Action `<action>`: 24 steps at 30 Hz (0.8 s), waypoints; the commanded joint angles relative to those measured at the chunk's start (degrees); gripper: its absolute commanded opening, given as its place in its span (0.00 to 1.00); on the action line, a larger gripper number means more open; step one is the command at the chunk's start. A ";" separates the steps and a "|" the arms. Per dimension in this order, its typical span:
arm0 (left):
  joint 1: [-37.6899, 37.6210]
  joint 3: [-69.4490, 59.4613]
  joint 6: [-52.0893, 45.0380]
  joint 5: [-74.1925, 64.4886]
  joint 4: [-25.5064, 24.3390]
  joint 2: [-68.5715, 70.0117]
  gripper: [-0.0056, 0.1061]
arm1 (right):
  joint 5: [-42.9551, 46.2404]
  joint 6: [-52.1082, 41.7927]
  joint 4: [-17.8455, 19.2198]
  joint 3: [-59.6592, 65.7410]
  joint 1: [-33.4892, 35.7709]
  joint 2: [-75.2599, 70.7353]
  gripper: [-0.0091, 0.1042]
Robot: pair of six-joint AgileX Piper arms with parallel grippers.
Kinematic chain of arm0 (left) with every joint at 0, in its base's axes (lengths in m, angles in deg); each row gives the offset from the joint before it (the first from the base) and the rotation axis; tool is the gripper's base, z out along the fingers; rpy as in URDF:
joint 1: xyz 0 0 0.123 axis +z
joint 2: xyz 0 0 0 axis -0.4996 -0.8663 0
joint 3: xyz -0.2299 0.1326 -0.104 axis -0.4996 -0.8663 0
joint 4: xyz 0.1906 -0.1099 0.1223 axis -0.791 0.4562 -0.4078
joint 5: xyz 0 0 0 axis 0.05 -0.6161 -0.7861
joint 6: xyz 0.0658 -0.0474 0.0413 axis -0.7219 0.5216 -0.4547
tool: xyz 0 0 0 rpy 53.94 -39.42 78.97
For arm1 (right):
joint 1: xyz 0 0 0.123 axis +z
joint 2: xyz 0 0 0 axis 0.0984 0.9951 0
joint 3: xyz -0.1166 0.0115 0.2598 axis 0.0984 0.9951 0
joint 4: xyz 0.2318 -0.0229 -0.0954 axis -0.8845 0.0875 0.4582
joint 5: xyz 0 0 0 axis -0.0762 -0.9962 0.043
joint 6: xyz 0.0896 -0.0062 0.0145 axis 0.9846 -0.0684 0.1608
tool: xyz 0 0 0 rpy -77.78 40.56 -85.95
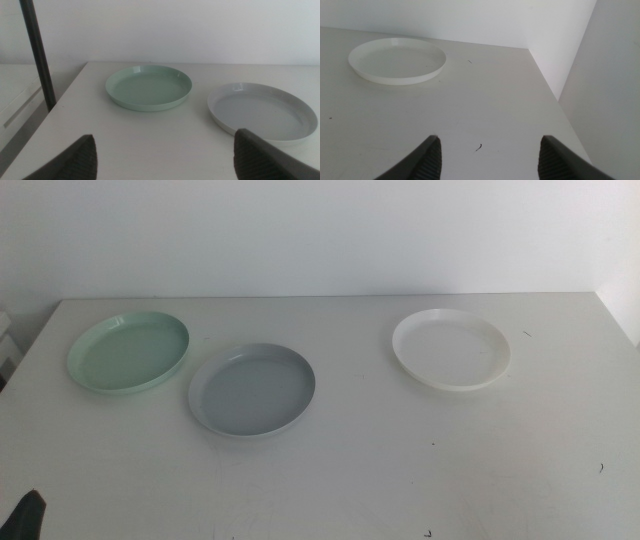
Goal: Stack the three bowls on top of each other.
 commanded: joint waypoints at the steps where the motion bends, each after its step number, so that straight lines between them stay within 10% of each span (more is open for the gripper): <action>1: -0.37 1.16 0.74 4.72 1.46 -1.15 0.99 | 4.51 -0.58 0.60 -0.42 0.12 -1.57 0.52; 24: -0.37 37.96 0.69 -0.73 1.88 -46.48 0.99 | 4.51 -0.58 0.60 -0.42 0.12 -1.57 0.52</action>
